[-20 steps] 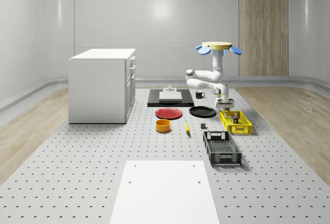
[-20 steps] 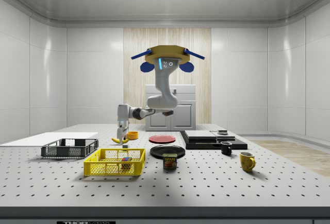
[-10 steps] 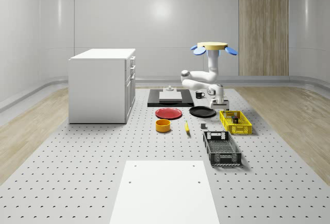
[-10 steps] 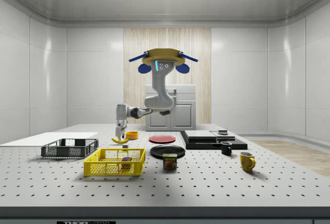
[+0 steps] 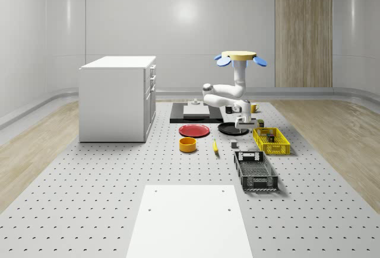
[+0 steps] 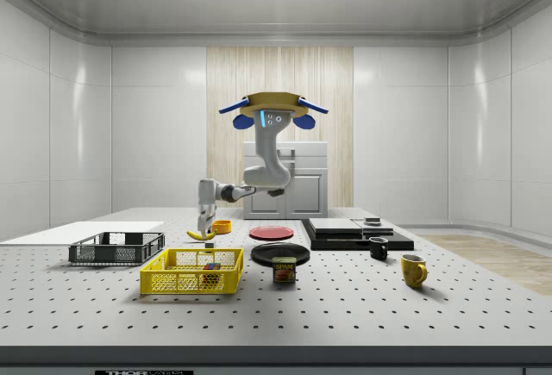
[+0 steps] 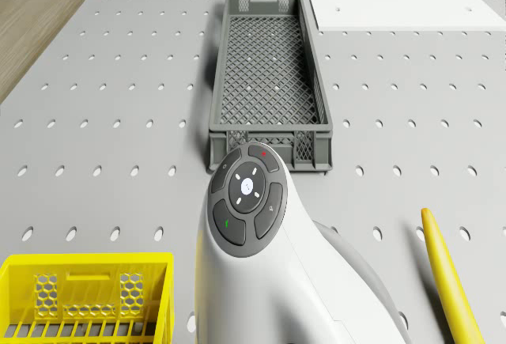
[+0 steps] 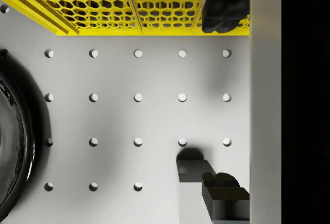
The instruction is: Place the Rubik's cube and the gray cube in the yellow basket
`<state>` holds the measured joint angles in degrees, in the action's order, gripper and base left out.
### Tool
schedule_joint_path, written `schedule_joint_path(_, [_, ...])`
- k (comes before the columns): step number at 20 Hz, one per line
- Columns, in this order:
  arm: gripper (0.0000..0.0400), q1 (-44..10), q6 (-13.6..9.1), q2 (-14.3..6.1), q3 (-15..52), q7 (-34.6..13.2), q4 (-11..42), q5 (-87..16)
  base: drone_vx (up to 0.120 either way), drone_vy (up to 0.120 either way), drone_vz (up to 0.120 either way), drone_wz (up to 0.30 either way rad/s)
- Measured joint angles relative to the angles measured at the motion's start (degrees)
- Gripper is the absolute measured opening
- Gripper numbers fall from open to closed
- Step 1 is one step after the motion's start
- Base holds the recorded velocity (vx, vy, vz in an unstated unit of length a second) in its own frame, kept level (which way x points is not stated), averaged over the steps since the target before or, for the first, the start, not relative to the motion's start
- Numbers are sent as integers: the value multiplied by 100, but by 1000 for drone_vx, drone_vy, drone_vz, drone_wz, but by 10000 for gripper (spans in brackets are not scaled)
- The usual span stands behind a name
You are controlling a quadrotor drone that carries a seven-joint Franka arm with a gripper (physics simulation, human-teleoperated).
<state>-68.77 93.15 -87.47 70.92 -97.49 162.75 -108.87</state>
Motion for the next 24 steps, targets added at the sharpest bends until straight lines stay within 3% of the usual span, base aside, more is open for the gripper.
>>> schedule_joint_path(9, [400, 4, -10, 10, -2, 3, 1, -4, 0, -120, -76, 0])
schedule_joint_path(18, [400, 7, -18, 19, -3, 5, 1, -8, 0, -120, 0, 0])
schedule_joint_path(24, [400, 9, -23, 25, -4, 7, 2, -10, 67, -13, 0, 0])
